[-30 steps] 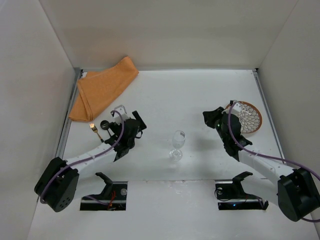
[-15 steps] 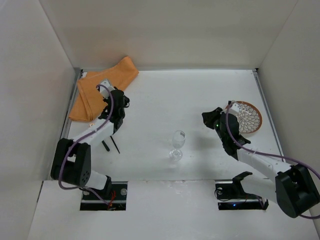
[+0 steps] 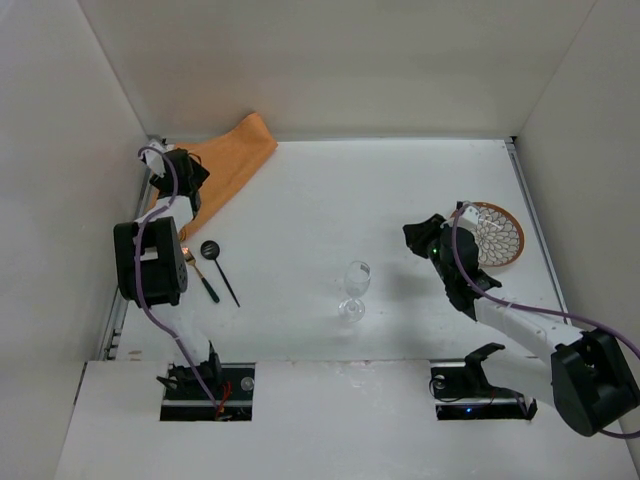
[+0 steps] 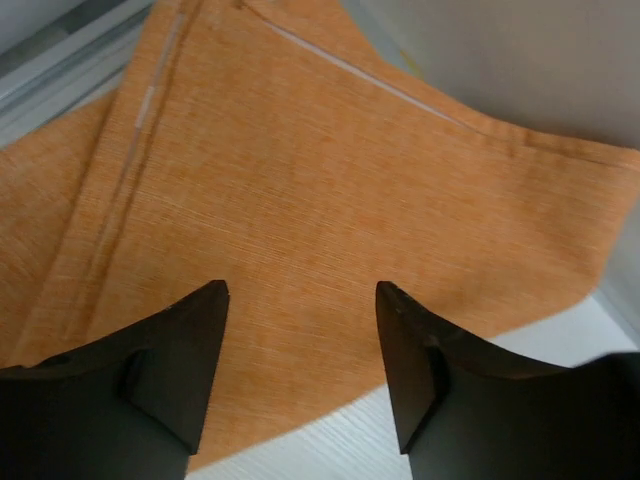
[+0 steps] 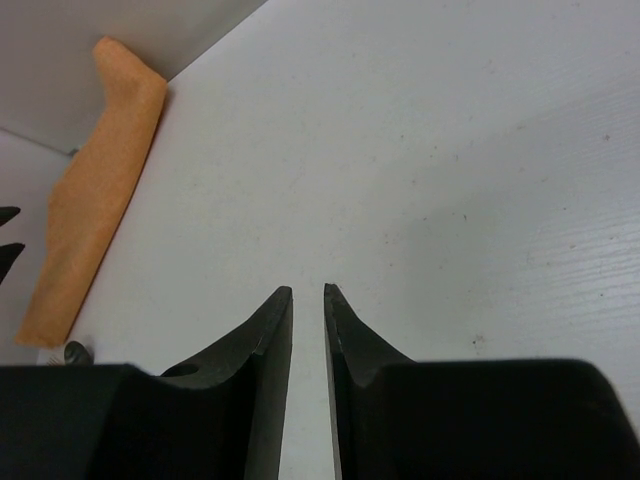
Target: Set the dinner table for one person
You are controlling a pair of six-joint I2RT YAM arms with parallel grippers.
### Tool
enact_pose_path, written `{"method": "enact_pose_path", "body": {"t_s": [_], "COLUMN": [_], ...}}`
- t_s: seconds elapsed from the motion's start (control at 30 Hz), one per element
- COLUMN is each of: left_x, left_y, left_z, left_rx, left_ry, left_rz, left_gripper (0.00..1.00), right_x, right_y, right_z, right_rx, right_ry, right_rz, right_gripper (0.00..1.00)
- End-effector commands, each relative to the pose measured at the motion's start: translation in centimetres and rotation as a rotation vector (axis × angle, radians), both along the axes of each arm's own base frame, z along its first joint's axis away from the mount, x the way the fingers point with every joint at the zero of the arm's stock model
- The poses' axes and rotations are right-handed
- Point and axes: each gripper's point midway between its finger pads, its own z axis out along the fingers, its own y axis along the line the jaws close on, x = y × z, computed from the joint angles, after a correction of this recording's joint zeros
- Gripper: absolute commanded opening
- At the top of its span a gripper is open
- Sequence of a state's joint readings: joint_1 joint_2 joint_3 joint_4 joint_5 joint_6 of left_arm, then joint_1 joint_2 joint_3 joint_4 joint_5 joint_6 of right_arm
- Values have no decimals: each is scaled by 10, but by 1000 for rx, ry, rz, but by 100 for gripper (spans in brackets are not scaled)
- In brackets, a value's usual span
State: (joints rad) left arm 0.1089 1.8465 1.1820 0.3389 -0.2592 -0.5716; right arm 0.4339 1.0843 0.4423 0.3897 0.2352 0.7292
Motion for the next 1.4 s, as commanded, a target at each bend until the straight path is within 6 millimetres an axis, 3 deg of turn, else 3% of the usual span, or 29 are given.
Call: {"method": "enact_pose_path", "body": {"t_s": [0.0, 0.23, 0.37, 0.7, 0.9, 0.97, 1.07, 1.17, 1.37], "left_x": [10, 1, -11, -26, -21, -17, -4, 16, 51], "left_y": [16, 58, 69, 75, 78, 74, 56, 31, -23], "left_z": [14, -14, -36, -79, -82, -84, -79, -59, -16], "left_rx": [16, 77, 65, 86, 93, 83, 70, 75, 124], "left_ry": [-5, 114, 164, 260, 251, 246, 187, 109, -14], "left_rz": [-48, -47, -40, -31, -18, -24, -49, -81, -184], "left_gripper": [61, 63, 62, 59, 55, 49, 33, 16, 6], "right_x": [7, 8, 7, 10, 7, 7, 7, 7, 7], "right_y": [7, 11, 10, 18, 23, 24, 24, 25, 26], "right_z": [25, 21, 24, 17, 23, 23, 24, 22, 22], "right_rx": [17, 15, 13, 6, 14, 12, 8, 1, -7], "right_ry": [-70, -59, -67, -43, -59, -59, -63, -57, -59], "right_rz": [12, 21, 20, 43, 61, 60, 61, 62, 66], "right_gripper": [26, 29, 29, 29, 29, 29, 28, 28, 28]}}
